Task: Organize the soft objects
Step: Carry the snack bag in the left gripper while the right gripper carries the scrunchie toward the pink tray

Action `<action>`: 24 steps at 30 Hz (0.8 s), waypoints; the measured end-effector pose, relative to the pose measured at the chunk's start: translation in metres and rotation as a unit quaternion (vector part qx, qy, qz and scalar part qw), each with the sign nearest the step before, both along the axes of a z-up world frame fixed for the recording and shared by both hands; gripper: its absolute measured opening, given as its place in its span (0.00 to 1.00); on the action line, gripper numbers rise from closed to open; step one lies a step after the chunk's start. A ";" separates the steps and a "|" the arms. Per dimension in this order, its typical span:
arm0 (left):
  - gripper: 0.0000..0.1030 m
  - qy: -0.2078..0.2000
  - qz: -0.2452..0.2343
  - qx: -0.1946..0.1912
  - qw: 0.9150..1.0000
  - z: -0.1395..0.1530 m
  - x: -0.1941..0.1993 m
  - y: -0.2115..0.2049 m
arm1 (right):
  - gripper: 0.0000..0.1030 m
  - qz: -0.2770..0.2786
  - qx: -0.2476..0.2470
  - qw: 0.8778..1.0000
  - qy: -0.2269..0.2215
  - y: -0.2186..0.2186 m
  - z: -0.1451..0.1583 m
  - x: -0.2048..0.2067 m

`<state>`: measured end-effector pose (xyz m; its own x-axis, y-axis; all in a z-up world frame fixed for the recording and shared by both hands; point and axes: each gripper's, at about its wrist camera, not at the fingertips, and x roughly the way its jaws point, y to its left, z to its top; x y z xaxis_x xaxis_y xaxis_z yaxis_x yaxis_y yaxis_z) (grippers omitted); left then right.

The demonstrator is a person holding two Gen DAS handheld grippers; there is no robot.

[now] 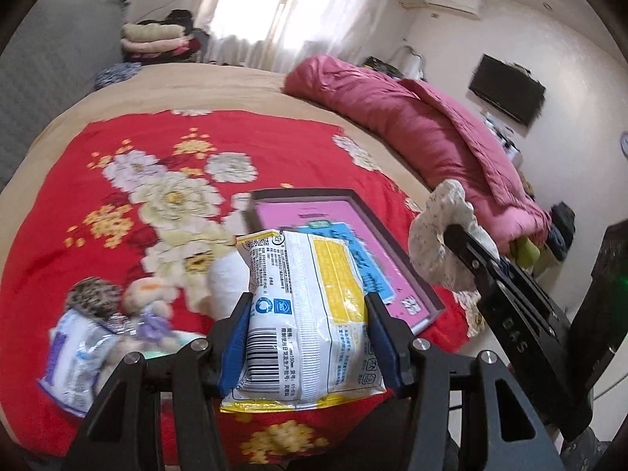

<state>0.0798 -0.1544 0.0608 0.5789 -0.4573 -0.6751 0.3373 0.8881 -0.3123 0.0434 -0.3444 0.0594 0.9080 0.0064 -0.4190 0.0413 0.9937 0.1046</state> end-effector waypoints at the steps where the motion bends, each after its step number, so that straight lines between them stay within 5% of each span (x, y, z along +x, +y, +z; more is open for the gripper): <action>1: 0.54 -0.001 -0.005 0.002 1.000 0.000 0.000 -0.008 | 0.16 -0.007 0.000 1.000 -0.001 -0.007 0.000 -0.002; 11: 0.54 -0.001 -0.043 0.044 0.998 -0.022 0.013 -0.086 | 0.16 -0.046 0.006 0.999 0.016 -0.066 -0.008 -0.001; 24: 0.54 0.028 -0.081 0.108 0.990 -0.082 0.046 -0.150 | 0.16 -0.062 -0.024 0.994 0.082 -0.085 -0.045 0.022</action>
